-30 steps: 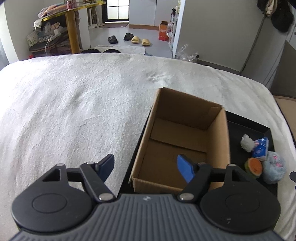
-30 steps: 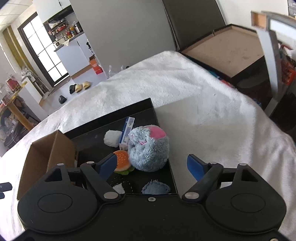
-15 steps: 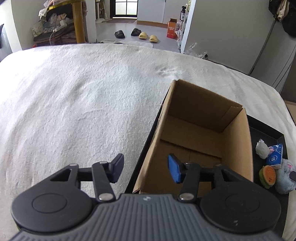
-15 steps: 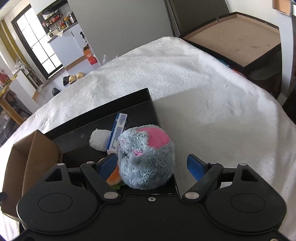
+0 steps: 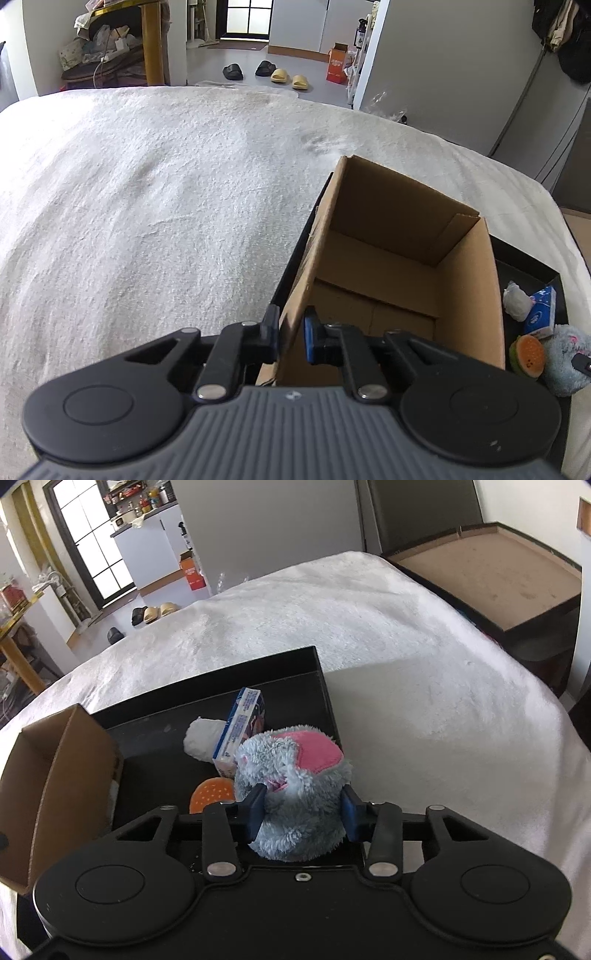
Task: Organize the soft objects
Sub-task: 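Lift the grey-blue plush with the right tool and drop it into the cardboard box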
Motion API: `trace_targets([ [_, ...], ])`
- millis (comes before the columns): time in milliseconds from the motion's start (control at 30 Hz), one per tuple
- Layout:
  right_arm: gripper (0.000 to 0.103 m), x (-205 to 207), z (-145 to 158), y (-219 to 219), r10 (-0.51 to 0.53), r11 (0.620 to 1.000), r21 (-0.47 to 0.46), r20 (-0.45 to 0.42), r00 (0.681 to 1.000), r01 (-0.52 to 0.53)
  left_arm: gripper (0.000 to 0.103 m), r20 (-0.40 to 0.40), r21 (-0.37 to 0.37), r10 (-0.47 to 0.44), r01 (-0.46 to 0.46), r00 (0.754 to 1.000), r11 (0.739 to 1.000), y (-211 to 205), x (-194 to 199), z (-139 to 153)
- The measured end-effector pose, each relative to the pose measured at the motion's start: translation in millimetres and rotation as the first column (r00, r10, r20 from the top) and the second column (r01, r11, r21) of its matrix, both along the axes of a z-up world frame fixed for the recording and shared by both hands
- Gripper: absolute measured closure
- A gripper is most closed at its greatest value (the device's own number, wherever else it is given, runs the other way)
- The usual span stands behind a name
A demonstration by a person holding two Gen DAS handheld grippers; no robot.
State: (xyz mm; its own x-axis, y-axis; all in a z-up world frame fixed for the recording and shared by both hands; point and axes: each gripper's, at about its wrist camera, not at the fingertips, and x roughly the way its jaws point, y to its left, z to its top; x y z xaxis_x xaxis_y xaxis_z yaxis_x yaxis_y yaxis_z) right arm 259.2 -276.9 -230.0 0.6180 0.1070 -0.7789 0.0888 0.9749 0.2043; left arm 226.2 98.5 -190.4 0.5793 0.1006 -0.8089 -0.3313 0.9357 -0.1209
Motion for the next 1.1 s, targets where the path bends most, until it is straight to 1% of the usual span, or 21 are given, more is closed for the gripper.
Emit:
trace_targets([
  [200, 0.062, -6.8, 21.1, 9.8, 0.003, 1.000, -0.022, 0.031, 1.000, -0.002, 0.092, 0.018, -0.013, -0.029, 0.029, 0.999, 1.000, 1.0, -3.5, 1.9],
  [367, 0.062, -13.5, 47.6, 21.7, 0.016, 0.999, -0.036, 0.089, 0.996, -0.013, 0.092, 0.023, -0.019, -0.066, 0.067, 0.998, 0.998, -2.7, -9.7, 3.6],
  [633, 0.062, -23.2, 79.9, 41.1, 0.044, 0.999, -0.019, 0.150, 0.988, -0.042, 0.092, 0.021, -0.027, -0.114, 0.114, 0.993, 0.993, -5.5, -22.3, 6.1],
  [733, 0.062, -24.7, 88.4, 50.4, 0.061, 0.998, -0.018, 0.153, 0.986, -0.059, 0.092, 0.015, -0.032, -0.119, 0.119, 0.993, 0.992, -2.6, -27.3, 6.3],
  [833, 0.062, -26.4, 96.0, 59.7, 0.078, 0.997, 0.015, 0.158, 0.984, -0.082, 0.092, 0.007, -0.042, -0.116, 0.116, 0.993, 0.992, 0.1, -29.7, 6.4],
  [1000, 0.062, -29.1, 105.4, 81.9, 0.126, 0.991, 0.013, 0.175, 0.977, -0.130, 0.092, -0.003, -0.062, -0.101, 0.101, 0.995, 0.993, 3.8, -30.4, 5.2],
  [1100, 0.062, -29.8, 108.0, 94.9, 0.156, 0.987, -0.002, 0.183, 0.971, -0.158, 0.092, -0.009, -0.061, -0.100, 0.099, 0.995, 0.993, 4.2, -30.3, 4.8],
])
